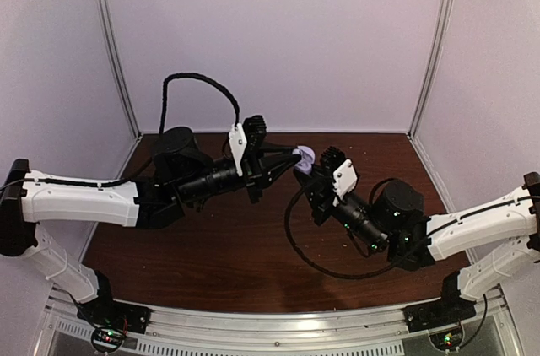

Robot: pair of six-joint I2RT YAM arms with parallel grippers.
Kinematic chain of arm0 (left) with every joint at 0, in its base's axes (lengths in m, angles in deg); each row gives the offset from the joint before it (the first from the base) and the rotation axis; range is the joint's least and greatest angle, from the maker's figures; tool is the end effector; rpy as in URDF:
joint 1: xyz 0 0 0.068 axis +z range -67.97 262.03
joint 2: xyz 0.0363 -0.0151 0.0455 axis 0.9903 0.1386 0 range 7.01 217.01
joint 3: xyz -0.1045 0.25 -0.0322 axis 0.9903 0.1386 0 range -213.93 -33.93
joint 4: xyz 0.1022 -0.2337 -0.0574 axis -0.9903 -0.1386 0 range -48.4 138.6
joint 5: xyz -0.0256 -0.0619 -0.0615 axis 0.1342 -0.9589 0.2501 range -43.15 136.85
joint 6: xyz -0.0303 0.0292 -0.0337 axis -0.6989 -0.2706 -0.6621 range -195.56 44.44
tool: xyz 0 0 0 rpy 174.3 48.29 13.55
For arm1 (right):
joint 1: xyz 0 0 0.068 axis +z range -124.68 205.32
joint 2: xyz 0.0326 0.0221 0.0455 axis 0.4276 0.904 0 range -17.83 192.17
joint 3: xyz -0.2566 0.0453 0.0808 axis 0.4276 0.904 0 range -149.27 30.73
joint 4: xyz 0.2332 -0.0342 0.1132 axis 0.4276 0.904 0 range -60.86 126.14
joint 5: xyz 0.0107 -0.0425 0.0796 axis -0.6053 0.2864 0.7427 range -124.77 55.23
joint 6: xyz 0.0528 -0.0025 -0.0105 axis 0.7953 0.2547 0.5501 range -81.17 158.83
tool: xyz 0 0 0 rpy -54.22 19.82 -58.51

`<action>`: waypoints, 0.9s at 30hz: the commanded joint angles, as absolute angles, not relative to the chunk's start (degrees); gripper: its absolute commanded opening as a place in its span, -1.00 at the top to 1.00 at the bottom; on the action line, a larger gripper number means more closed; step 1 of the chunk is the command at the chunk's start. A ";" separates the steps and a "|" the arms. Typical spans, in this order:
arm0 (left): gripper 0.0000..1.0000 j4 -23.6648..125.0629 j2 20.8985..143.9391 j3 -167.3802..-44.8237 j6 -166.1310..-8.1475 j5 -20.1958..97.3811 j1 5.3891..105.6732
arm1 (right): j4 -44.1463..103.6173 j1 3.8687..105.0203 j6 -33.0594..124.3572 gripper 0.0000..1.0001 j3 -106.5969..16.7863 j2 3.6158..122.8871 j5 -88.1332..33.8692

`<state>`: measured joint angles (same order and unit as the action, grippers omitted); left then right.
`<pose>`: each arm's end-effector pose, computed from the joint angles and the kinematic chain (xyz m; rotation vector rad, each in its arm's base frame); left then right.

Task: Insert the wireless bluetooth earbuds into the charging case
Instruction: Insert the right earbud into the right side groove of the charging case.

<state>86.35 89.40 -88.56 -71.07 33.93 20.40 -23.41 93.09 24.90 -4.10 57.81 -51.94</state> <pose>0.1529 -0.3002 0.3331 0.9619 1.1164 -0.9777 0.1174 0.2598 0.2765 -0.7069 1.2076 0.5806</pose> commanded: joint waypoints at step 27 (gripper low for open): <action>0.76 91.13 91.85 -90.30 -71.37 37.89 19.98 | -25.85 94.05 25.84 1.00 -7.24 59.44 -55.81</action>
